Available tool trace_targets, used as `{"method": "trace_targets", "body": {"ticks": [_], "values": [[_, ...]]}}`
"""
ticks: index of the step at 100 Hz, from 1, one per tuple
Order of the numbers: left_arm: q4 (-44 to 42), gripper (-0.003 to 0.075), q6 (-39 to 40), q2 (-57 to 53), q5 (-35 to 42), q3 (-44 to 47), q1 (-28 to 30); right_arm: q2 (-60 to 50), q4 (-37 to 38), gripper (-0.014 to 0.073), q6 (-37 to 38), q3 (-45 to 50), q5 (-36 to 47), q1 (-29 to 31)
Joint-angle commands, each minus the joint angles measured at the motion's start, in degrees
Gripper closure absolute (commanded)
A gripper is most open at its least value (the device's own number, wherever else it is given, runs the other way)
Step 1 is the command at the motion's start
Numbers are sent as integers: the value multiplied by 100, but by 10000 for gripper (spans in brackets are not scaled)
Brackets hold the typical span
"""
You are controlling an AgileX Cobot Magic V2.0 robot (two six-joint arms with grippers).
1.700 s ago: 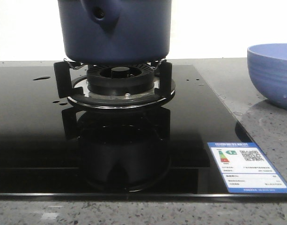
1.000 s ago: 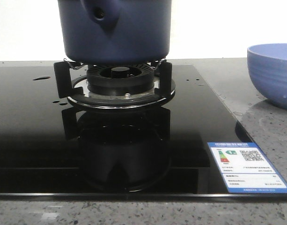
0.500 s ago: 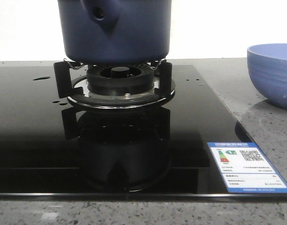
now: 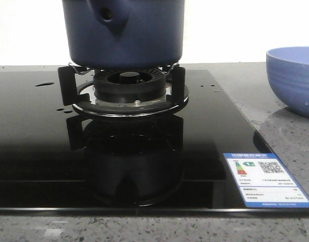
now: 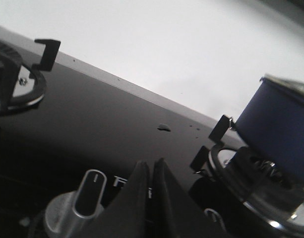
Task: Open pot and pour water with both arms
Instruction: 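Move the left gripper to the blue lid knob and grasp it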
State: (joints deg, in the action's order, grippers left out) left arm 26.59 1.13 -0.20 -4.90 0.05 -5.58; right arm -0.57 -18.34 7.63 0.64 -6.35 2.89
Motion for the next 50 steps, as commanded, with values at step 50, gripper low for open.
{"method": "trace_targets", "body": {"ticks": [50], "values": [[108,740,55,20,-256,-989,0,48,-151,645,-23,-884,-556,-7]]}}
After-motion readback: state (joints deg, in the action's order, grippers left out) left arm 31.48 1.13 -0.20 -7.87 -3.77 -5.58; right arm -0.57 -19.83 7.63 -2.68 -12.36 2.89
